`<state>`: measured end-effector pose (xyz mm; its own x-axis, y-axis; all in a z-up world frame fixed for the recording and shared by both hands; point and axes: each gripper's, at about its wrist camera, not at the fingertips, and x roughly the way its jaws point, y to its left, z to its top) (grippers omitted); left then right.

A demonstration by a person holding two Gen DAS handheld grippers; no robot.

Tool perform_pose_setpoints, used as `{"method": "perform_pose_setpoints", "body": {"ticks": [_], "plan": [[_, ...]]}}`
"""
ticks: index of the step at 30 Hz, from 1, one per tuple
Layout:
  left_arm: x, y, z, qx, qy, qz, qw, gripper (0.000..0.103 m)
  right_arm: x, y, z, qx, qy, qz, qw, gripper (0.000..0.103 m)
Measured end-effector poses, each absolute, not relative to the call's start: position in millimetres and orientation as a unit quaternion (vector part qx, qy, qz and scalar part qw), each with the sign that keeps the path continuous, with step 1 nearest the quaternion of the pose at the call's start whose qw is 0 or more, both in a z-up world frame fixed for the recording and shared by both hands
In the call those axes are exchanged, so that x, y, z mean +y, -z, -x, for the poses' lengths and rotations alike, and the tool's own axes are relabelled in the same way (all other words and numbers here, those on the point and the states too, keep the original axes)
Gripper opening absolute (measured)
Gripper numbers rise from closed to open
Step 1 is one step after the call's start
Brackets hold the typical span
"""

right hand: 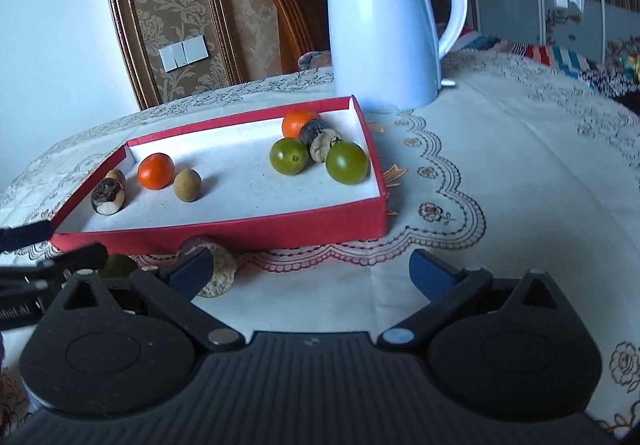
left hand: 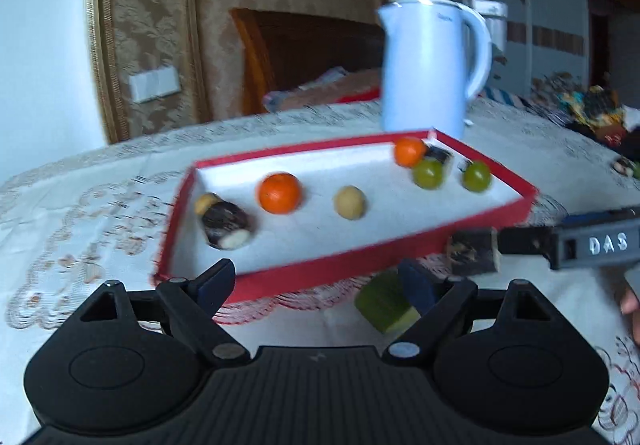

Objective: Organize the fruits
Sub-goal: 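Move the left gripper to the green cucumber piece while the right approaches the dark sugarcane piece, then close the left gripper on the cucumber piece while the right closes on the sugarcane piece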

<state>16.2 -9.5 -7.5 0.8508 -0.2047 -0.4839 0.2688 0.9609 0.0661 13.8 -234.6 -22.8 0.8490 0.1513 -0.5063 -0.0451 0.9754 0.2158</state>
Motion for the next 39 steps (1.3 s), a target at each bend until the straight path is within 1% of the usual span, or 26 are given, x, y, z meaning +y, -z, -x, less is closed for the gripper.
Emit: {"method": "perform_pose_setpoints", "body": {"ticks": [6, 9, 16, 18, 23, 24, 25, 26, 27, 31, 33, 35, 36, 39], "plan": [[-12, 7, -13, 0.24, 0.163, -0.061, 0.955, 0.089, -236, 23, -12, 0.265, -0.055, -0.108, 0.957, 0.103], [-23, 9, -7, 0.228, 0.172, -0.093, 0.954, 0.089, -243, 23, -11, 0.259, -0.051, -0.13, 0.956, 0.103], [-24, 14, -19, 0.262, 0.164, -0.088, 0.947, 0.089, -247, 25, -11, 0.259, -0.056, -0.143, 0.954, 0.103], [-24, 14, -18, 0.259, 0.167, -0.091, 0.947, 0.083, -247, 25, -12, 0.258, -0.056, -0.143, 0.954, 0.103], [-30, 15, -21, 0.261, 0.174, -0.103, 0.944, 0.083, -248, 24, -4, 0.255, -0.059, -0.142, 0.955, 0.103], [-31, 15, -22, 0.265, 0.18, -0.104, 0.942, 0.077, -246, 23, -2, 0.255, -0.062, -0.135, 0.956, 0.103], [-32, 16, -24, 0.27, 0.186, -0.106, 0.939, 0.067, -244, 23, 0, 0.256, -0.065, -0.126, 0.956, 0.103], [-33, 17, -25, 0.278, 0.19, -0.109, 0.935, 0.043, -243, 23, 2, 0.254, -0.067, -0.119, 0.958, 0.103], [-35, 18, -27, 0.283, 0.192, -0.113, 0.933, 0.04, -241, 22, 4, 0.25, -0.069, -0.114, 0.959, 0.103], [-34, 18, -22, 0.273, 0.183, -0.115, 0.937, 0.04, -229, 20, 9, 0.253, -0.109, -0.059, 0.959, 0.103], [-31, 18, -24, 0.275, 0.17, -0.106, 0.94, 0.04, -222, 18, 15, 0.242, -0.116, -0.032, 0.963, 0.103], [-27, 18, -28, 0.283, 0.155, -0.097, 0.942, 0.04, -213, 16, 18, 0.237, -0.125, -0.005, 0.963, 0.098], [-25, 19, -29, 0.287, 0.151, -0.092, 0.942, 0.04, -209, 16, 17, 0.239, -0.129, 0.009, 0.962, 0.092], [-23, 18, -29, 0.286, 0.138, -0.09, 0.944, 0.04, -198, 18, 11, 0.256, -0.133, 0.038, 0.957, 0.084]]}}
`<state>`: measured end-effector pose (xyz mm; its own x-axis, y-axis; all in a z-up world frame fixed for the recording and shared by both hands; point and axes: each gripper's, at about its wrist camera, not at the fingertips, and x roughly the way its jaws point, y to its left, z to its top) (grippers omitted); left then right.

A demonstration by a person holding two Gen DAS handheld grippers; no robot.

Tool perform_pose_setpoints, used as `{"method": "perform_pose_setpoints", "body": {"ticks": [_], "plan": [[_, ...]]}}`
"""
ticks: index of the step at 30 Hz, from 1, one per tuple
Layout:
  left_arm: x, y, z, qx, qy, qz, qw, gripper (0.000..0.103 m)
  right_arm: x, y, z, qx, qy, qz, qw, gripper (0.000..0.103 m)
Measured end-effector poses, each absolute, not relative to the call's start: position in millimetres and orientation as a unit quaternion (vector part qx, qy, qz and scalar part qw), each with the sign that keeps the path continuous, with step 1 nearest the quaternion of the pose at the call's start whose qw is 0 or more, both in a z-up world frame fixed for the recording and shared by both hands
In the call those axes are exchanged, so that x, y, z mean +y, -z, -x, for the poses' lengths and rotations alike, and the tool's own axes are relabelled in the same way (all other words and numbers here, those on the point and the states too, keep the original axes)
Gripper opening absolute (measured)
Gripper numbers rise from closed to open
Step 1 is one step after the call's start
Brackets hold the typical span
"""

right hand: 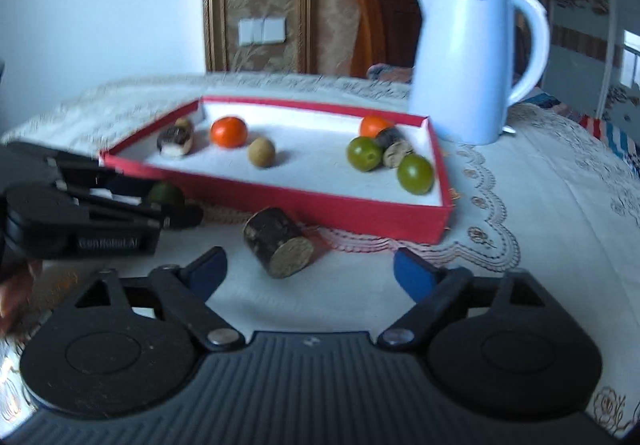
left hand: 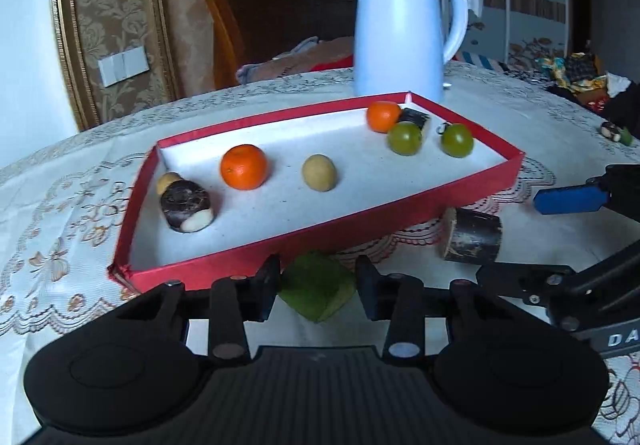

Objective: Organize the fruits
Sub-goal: 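Close the left gripper on the cucumber piece while the right closes on the sugarcane piece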

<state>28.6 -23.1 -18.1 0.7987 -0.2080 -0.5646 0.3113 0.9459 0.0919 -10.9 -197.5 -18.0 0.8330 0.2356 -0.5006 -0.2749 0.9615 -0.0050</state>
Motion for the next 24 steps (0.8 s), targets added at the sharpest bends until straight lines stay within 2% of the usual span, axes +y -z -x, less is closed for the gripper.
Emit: {"method": "perform_pose_setpoints", "body": {"ticks": [3, 10, 12, 16, 24], "plan": [[-21, 18, -29, 0.288, 0.13, -0.085, 0.945, 0.04, -194, 18, 4, 0.258, -0.131, 0.043, 0.956, 0.083], [-18, 18, -29, 0.291, 0.129, -0.082, 0.944, 0.041, -189, 23, -15, 0.287, -0.153, 0.04, 0.945, 0.055], [-18, 18, -29, 0.291, 0.129, -0.082, 0.944, 0.041, -188, 23, -16, 0.286, -0.155, 0.043, 0.945, 0.053], [-18, 17, -29, 0.291, 0.128, -0.08, 0.945, 0.041, -183, 23, -16, 0.284, -0.168, 0.052, 0.943, 0.036], [-19, 18, -28, 0.289, 0.126, -0.087, 0.945, 0.04, -179, 23, -14, 0.278, -0.166, 0.065, 0.944, 0.035]]}}
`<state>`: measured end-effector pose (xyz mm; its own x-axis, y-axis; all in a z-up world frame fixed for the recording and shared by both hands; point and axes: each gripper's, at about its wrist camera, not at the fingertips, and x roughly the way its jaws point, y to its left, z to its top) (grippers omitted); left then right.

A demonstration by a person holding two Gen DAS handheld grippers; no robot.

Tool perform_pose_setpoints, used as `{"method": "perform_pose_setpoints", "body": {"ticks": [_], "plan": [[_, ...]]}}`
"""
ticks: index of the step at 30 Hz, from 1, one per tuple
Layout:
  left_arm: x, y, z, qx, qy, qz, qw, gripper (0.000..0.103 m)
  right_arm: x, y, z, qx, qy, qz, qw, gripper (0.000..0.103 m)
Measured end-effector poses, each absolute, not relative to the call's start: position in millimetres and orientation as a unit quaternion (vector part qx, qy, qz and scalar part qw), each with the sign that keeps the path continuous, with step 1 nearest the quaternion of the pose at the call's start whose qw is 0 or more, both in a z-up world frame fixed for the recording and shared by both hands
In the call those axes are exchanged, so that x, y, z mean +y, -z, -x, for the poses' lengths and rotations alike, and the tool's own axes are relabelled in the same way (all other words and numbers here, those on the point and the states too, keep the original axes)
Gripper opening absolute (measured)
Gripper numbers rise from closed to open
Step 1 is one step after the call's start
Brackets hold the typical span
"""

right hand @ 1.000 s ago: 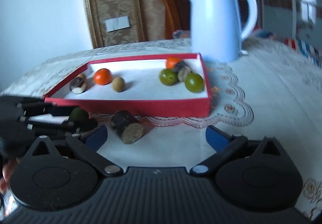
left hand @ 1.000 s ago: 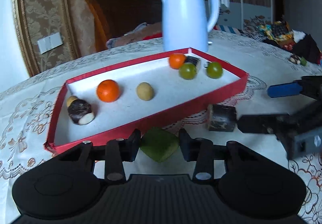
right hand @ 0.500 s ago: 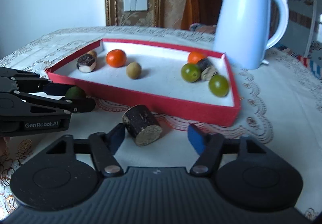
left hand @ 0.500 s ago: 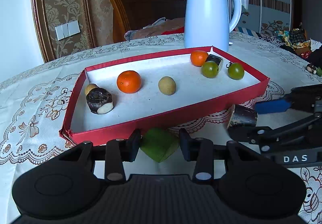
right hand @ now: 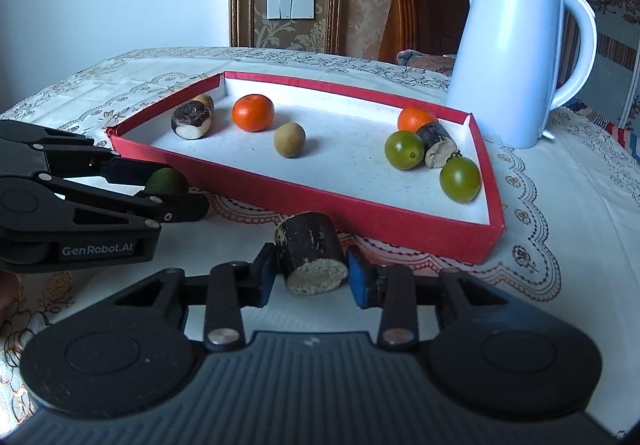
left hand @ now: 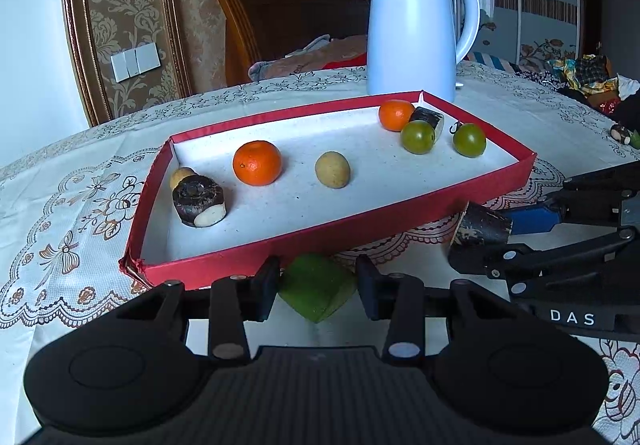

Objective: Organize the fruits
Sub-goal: 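Carry the cucumber and sugarcane pieces up and over the tray with both grippers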

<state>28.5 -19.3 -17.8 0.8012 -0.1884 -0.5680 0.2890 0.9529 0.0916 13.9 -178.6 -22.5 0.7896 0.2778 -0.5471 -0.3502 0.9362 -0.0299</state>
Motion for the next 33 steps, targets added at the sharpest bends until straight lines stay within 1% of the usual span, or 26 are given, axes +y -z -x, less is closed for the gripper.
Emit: {"method": "perform_pose_setpoints", "body": {"ticks": [15, 27, 33], "plan": [[-22, 17, -27, 0.284, 0.119, -0.097, 0.946, 0.04, -180, 22, -14, 0.276, -0.159, 0.061, 0.946, 0.035], [-26, 13, -15, 0.255, 0.132, -0.107, 0.952, 0.04, -188, 20, -11, 0.265, -0.15, 0.041, 0.952, 0.035], [-23, 8, -12, 0.24, 0.137, -0.094, 0.957, 0.04, -194, 17, -6, 0.247, -0.14, 0.028, 0.959, 0.035]]}}
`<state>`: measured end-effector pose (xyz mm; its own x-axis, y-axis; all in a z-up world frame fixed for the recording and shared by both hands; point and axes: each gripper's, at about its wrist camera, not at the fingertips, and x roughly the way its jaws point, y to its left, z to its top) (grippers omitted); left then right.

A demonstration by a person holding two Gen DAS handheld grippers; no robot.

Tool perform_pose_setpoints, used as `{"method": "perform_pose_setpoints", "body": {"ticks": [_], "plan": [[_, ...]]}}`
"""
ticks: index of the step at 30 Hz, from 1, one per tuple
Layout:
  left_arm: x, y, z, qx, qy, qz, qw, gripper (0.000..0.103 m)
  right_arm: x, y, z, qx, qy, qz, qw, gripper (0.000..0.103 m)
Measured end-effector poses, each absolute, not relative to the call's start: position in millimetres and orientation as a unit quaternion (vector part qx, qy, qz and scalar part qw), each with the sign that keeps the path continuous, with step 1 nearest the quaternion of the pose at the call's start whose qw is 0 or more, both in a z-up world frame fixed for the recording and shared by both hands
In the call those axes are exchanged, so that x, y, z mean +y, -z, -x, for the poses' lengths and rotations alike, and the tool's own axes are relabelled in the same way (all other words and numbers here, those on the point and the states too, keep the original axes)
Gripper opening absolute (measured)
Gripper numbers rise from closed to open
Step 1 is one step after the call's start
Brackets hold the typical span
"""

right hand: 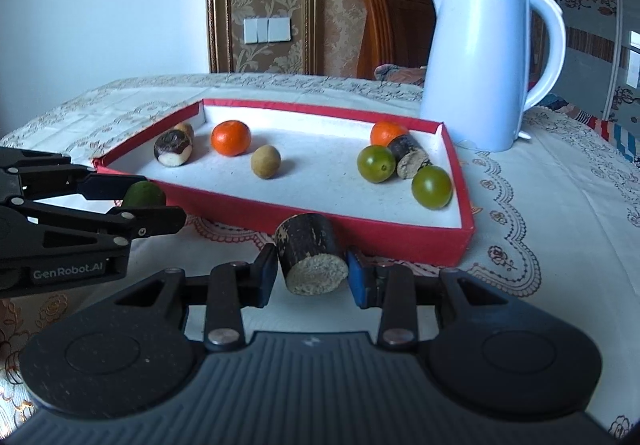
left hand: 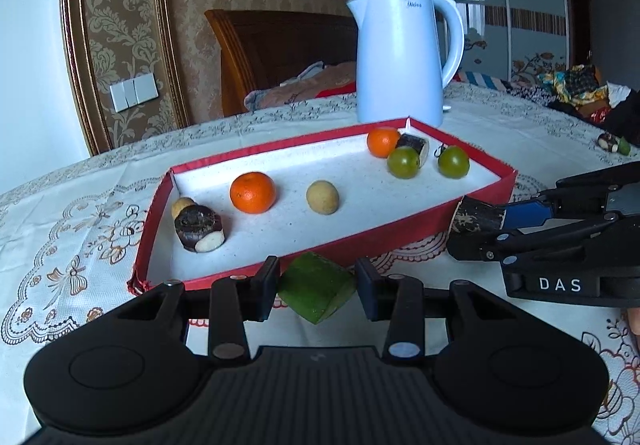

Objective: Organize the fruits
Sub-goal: 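Carry the cucumber and sugarcane pieces up and over the tray with both grippers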

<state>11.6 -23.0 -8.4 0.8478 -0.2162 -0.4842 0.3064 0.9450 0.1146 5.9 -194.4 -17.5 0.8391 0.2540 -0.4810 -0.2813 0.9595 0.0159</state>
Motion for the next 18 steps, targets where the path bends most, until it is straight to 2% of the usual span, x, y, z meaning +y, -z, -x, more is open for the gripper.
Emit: {"method": "perform_pose_setpoints", "body": {"ticks": [10, 18], "plan": [[-19, -3, -10, 0.204, 0.123, -0.062, 0.969, 0.04, -202, 9, 8, 0.192, -0.109, 0.011, 0.975, 0.035], [-11, -12, -42, 0.23, 0.069, -0.028, 0.97, 0.04, -206, -9, -8, 0.189, -0.085, -0.002, 0.978, 0.035]]}}
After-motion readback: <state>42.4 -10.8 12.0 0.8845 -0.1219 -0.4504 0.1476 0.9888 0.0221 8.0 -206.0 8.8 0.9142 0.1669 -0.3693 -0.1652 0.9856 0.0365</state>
